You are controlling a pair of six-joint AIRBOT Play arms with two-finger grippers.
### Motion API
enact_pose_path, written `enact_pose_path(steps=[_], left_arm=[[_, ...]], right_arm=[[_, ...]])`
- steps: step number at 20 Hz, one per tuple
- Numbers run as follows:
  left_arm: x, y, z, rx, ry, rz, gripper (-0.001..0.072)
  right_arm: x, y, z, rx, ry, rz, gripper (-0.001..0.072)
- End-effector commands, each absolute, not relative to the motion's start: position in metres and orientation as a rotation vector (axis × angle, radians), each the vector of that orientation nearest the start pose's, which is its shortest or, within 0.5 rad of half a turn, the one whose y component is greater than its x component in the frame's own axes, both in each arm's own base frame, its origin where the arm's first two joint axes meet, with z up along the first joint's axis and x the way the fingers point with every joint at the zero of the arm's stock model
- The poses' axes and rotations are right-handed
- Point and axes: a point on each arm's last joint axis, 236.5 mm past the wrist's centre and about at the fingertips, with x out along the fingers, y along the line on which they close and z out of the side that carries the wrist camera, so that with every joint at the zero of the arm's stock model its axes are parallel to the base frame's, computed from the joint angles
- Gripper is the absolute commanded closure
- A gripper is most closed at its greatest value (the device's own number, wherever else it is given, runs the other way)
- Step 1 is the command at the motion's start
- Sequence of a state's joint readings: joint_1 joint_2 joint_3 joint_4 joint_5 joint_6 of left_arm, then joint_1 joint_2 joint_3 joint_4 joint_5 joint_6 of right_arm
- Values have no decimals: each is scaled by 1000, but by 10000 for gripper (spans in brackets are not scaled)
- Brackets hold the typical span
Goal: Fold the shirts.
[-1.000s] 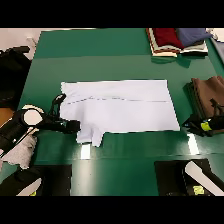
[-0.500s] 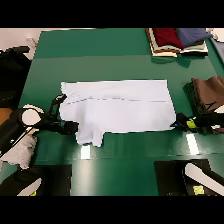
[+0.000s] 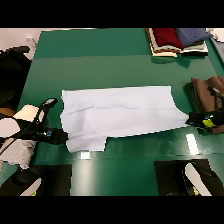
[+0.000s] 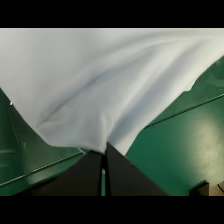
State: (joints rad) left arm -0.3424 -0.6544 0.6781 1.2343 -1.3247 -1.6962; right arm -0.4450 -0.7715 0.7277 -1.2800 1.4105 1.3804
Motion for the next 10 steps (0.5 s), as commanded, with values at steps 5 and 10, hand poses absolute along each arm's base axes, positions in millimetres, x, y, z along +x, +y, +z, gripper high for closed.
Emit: enact_pose_path(steps=[5, 10], left_arm=[[270, -131, 28, -67, 1156, -312, 682], [358, -110, 6, -123, 1141, -184, 682]], right_arm=[[281, -34, 32, 320, 1336, 13, 695], [351, -22, 13, 310, 1391, 59, 695]])
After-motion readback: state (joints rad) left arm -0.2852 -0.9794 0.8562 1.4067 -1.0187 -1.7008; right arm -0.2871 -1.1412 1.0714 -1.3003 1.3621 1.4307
